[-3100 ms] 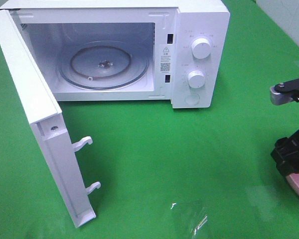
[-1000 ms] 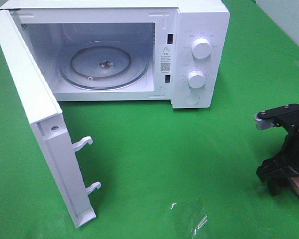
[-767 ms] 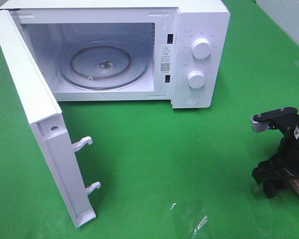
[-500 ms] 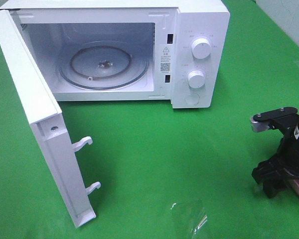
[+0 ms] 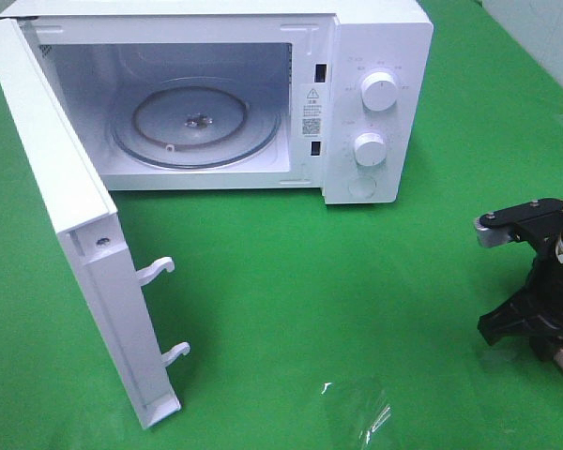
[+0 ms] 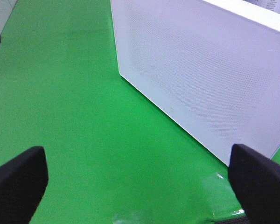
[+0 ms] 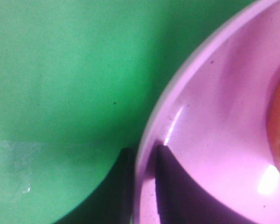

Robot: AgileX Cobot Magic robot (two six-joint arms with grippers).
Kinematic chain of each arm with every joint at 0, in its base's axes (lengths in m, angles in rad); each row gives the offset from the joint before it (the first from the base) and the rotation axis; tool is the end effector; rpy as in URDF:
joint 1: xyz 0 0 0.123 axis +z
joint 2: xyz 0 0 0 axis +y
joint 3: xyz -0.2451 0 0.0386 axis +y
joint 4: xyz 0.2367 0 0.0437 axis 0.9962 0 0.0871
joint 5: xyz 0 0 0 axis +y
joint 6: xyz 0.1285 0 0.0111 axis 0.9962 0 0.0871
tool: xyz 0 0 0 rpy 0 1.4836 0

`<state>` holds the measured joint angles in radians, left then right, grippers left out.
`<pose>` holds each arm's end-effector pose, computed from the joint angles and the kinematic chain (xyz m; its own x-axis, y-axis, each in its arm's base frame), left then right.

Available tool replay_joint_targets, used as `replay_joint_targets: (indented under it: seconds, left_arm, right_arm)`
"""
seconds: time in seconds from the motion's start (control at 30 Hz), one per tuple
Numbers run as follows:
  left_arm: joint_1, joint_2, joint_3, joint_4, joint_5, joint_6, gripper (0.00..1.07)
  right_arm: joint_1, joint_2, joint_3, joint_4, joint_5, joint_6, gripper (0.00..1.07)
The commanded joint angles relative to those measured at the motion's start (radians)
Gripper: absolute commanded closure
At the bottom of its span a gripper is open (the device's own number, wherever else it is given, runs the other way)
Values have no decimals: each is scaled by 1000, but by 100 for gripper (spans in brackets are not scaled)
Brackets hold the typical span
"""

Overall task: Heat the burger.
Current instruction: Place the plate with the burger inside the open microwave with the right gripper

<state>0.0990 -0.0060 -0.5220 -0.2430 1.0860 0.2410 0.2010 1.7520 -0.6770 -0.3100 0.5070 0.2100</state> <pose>0.0525 -0.0224 0.2612 -0.4251 0.0812 -0.9015 0.1480 0.9888 0.0192 0.2442 0.0302 0.0428 -0.9618 -0.2596 -0.0868 -0.2445 0.9575 -0.1532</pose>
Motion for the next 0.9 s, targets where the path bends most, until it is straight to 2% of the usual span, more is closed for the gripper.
replay_joint_targets:
  seconds: [0.03, 0.4, 0.7, 0.9]
  left_arm:
    - [5, -3, 3, -8, -13, 2, 9]
    - [5, -3, 3, -8, -13, 2, 9]
    - [5, -3, 3, -8, -13, 2, 9]
    - [5, -3, 3, -8, -13, 2, 9]
  right_arm:
    - [0, 16, 12, 4, -17, 2, 107]
    - [0, 9, -12, -48, 63, 10, 107]
    - [0, -108, -9, -89, 122, 25, 107]
    - [0, -183, -6, -162, 158, 103, 107]
